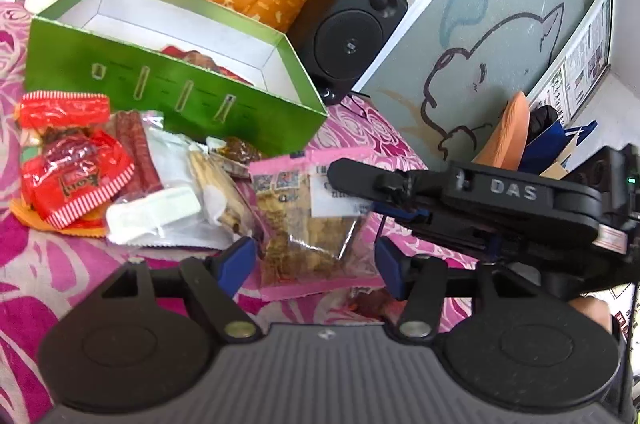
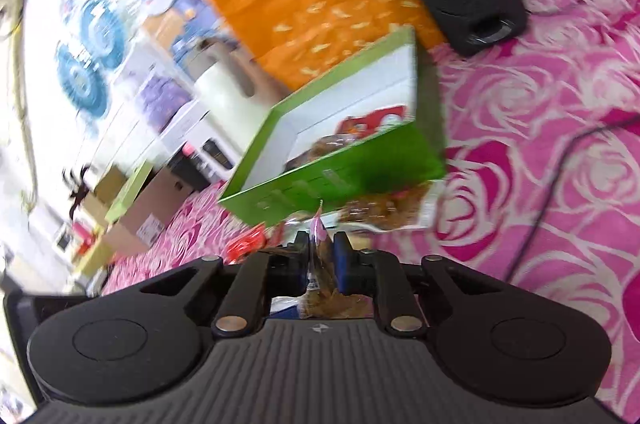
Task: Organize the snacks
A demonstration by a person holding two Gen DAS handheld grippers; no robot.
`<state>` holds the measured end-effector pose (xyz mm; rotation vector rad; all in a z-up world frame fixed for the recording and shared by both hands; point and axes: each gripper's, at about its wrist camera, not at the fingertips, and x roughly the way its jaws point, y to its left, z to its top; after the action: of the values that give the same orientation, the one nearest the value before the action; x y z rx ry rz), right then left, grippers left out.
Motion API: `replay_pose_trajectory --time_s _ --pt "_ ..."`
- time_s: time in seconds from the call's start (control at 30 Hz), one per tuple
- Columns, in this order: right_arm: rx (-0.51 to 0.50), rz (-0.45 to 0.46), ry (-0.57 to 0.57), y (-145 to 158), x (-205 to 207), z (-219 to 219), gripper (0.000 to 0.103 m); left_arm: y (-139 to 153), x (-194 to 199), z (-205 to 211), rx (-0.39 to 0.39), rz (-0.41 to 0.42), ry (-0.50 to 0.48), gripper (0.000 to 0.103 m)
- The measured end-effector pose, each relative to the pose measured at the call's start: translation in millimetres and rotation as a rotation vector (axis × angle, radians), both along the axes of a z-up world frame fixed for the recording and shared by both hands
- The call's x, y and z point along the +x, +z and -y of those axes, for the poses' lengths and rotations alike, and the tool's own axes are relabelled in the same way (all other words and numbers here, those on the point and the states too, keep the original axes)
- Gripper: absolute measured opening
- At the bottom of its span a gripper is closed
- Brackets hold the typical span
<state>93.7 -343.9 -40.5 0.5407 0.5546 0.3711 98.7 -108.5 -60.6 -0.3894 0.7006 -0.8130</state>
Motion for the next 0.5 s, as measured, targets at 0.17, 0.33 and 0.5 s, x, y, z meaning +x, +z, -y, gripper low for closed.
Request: replay_pose_trajectory --time_s 0.17,0.33,0.5 --pt "-0.006 0.056 0.059 12.4 -7.6 -8.5 0.021 2.5 2.2 -9.6 -0.066 0.015 -0.029 0.055" --pt "0.023 0.062 0.077 16.2 -6.7 -11.1 0.021 6.4 0.5 -14.9 -0.068 0.035 -0.021 0.05" --pt "0.018 0.06 0.082 15.4 -8.4 -17.4 0.021 6.1 1.2 -15.9 -0.052 0.031 -0.019 0.05"
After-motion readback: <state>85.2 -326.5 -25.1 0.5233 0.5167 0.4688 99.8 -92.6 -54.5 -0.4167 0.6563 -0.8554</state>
